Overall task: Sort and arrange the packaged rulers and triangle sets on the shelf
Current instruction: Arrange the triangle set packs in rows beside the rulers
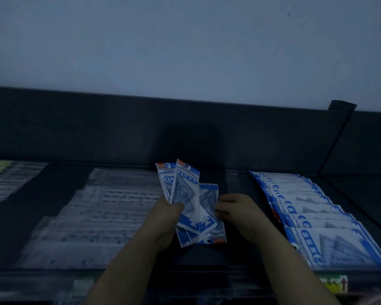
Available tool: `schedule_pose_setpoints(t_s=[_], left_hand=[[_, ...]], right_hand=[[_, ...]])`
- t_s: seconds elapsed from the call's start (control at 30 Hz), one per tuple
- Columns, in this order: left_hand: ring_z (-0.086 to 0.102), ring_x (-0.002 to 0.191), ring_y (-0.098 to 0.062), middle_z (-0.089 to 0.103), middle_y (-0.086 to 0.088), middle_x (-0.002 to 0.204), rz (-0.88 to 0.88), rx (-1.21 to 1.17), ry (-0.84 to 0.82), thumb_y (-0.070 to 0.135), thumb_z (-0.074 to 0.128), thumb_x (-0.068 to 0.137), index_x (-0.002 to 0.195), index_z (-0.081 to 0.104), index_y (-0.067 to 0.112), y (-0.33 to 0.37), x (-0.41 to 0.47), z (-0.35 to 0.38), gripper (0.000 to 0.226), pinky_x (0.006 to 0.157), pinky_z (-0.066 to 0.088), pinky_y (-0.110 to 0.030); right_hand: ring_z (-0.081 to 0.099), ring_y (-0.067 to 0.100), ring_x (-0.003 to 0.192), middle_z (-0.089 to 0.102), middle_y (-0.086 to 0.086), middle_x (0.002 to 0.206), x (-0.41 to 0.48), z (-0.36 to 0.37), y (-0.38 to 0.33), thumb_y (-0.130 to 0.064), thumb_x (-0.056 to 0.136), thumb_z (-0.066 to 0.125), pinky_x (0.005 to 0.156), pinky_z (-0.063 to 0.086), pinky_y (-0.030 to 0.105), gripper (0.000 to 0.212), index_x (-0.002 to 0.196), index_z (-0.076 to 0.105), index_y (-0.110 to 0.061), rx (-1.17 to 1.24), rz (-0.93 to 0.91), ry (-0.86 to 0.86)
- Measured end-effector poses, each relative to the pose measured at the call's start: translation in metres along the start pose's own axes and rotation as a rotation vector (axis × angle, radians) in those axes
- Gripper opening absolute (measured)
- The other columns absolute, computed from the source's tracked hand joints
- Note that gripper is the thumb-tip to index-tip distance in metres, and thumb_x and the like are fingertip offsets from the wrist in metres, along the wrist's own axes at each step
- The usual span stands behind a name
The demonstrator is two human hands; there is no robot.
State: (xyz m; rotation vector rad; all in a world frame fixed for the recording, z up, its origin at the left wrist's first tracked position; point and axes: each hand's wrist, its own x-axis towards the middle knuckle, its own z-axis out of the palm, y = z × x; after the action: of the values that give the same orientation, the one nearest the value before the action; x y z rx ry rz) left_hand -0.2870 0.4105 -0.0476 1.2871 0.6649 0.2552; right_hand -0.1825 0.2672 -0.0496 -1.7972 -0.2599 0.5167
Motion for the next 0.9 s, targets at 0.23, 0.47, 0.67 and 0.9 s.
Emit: schedule_pose_setpoints(t_s=[0.23,0.47,0.67,0.9], left_hand=[[0.061,0.072,-0.031,0.061,-0.019,0.088,-0.024,-0.040,0.011,-0.002,0.050,0.094,0.111,0.052,-0.002,-0.001,-0.007,-0.002,0.018,0.060,0.052,-0.035],[0.060,0.073,-0.031,0.061,-0.018,0.087,-0.048,-0.059,-0.040,-0.002,0.049,0.095,0.094,0.056,0.002,0.006,-0.011,-0.003,0.007,0.063,0.052,-0.039],[0.061,0.069,-0.030,0.063,-0.016,0.080,-0.054,-0.114,-0.067,-0.008,0.049,0.092,0.084,0.056,0.004,0.005,-0.016,-0.002,0.016,0.062,0.052,-0.038],[0.061,0.074,-0.034,0.062,-0.021,0.087,-0.085,-0.135,-0.063,-0.004,0.048,0.094,0.092,0.055,-0.001,0.002,-0.019,0.002,0.007,0.068,0.054,-0.043]], right_hand=[[0.045,0.017,0.052,0.044,0.012,0.062,0.002,0.005,0.003,-0.007,0.087,0.056,0.051,0.039,0.023,0.022,0.066,0.050,-0.007,-0.226,-0.040,0.052],[0.054,0.023,0.068,0.052,0.013,0.072,0.002,-0.005,-0.002,-0.007,0.070,0.066,0.061,0.045,0.030,0.010,0.073,0.057,-0.008,-0.126,0.009,0.017],[0.052,0.018,0.053,0.057,0.014,0.065,-0.001,-0.006,-0.002,-0.002,0.080,0.063,0.051,0.043,0.024,0.013,0.068,0.059,-0.001,-0.047,0.066,0.013],[0.054,0.023,0.069,0.060,0.029,0.078,-0.003,-0.005,-0.002,-0.015,0.080,0.063,0.062,0.040,0.030,0.023,0.077,0.063,0.008,-0.192,0.067,-0.028]])
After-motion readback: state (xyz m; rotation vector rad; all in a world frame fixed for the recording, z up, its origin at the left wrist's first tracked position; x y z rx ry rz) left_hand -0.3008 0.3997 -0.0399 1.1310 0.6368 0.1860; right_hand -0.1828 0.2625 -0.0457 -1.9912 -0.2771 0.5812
